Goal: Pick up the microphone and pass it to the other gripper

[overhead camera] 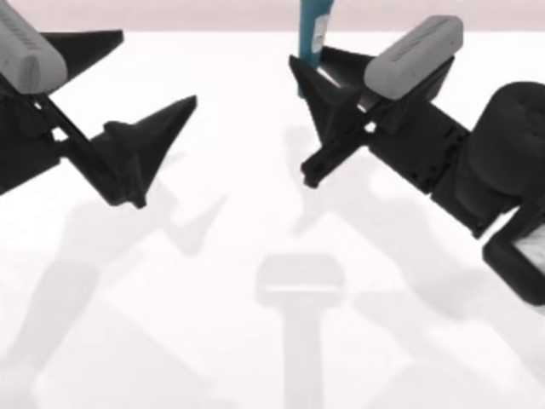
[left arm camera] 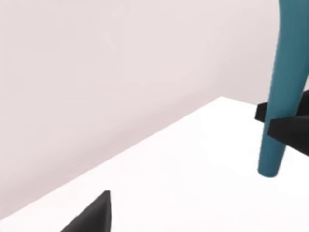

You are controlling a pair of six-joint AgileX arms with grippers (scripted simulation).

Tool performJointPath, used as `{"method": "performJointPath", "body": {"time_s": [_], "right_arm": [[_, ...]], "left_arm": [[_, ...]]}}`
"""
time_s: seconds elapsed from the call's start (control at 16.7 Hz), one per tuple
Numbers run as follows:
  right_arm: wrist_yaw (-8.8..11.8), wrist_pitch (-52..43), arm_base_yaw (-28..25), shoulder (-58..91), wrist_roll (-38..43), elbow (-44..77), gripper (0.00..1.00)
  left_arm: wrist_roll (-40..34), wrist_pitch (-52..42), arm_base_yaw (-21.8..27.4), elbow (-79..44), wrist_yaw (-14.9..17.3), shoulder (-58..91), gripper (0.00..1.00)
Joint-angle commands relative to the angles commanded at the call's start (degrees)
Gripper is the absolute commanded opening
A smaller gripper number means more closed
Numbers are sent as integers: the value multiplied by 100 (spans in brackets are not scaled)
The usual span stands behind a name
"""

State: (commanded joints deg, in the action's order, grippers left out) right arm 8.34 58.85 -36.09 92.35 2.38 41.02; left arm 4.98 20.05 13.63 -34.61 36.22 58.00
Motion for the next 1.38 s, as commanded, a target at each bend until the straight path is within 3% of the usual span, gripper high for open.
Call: {"method": "performJointPath", "body": {"time_s": [0.3,0.72,0.9,1.38], "right_arm": [[0,0,0,0,0,0,0],[0,0,0,0,0,0,0],[0,0,0,0,0,0,0],[0,0,0,0,0,0,0]], "left_arm": [[127,490,308,-817,816,1278,100],[140,542,327,-906,888,1399,100],[131,641,583,-1213,671,1779,100],[85,977,1566,-2355,-285,3215,100]]}}
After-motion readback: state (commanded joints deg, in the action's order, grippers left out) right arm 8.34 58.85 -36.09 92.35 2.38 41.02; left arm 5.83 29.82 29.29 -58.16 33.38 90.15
